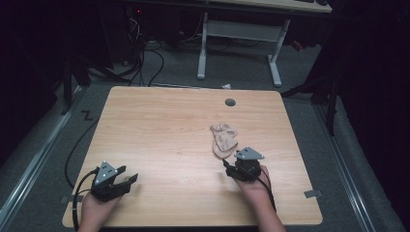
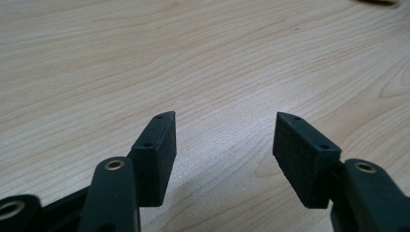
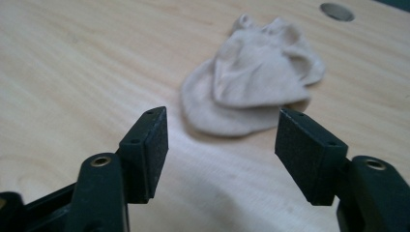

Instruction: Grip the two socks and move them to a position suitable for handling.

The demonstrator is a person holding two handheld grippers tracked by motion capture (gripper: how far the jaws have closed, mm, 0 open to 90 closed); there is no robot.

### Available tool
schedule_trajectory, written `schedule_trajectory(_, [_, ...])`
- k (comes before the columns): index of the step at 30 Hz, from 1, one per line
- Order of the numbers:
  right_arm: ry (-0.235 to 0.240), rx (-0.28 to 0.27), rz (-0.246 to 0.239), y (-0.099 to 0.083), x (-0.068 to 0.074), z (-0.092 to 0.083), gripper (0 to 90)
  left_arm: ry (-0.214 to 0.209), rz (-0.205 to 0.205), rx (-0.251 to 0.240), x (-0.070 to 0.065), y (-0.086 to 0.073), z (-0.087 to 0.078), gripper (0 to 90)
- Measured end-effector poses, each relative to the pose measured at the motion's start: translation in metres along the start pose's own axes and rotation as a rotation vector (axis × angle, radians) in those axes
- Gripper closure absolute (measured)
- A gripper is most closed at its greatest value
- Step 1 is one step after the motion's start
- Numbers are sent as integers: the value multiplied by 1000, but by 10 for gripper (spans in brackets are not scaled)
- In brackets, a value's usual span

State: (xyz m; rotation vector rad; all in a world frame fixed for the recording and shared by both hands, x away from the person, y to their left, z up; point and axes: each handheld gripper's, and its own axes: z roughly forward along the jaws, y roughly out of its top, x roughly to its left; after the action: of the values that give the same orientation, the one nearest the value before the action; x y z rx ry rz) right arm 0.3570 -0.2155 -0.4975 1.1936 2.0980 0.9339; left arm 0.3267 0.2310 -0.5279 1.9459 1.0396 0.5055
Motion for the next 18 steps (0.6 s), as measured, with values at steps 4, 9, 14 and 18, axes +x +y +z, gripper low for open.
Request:
schedule_trajectory(4, [-6,20,13,19,-15,6,393,0,1,1,0,0,0,417])
schedule_trajectory(9, [-17,48,20,32,-25,15,393,-4,0,1,0,0,0,418])
schedule_trajectory(14, [-12,70,51,42,-35,30,412,-6,10,8,-1,0,0,418])
schedule_trajectory(18, [-8,85,42,43,-35,39,415,-10,5,10,-2,0,1,418])
